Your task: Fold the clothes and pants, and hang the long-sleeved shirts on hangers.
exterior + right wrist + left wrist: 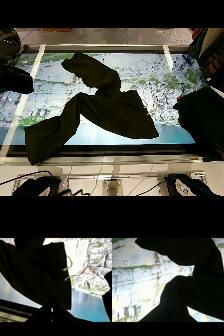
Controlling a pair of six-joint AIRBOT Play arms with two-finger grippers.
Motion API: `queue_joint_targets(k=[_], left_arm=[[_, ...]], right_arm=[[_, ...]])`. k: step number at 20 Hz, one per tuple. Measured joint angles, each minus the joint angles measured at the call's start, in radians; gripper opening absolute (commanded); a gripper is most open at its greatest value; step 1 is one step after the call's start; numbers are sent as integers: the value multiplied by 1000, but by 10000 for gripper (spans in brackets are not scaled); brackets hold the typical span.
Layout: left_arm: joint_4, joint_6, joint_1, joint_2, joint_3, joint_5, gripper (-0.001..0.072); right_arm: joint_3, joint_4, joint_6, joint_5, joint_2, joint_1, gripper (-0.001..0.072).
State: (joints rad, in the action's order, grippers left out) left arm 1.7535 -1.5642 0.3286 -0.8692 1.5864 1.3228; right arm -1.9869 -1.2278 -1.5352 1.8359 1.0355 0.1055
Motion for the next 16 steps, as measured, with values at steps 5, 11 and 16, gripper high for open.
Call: queue_joint_targets(k=[5, 11, 16], left_arm=[[0, 0, 0, 0, 0, 0, 19], [0, 0, 0, 1, 0, 0, 19], [7, 9, 0, 2, 0, 5, 19]], right_arm=[[0, 0, 0, 0, 0, 0, 40], [0, 0, 0, -8, 0, 0, 40], [0, -2, 2, -67, 0, 0, 40]])
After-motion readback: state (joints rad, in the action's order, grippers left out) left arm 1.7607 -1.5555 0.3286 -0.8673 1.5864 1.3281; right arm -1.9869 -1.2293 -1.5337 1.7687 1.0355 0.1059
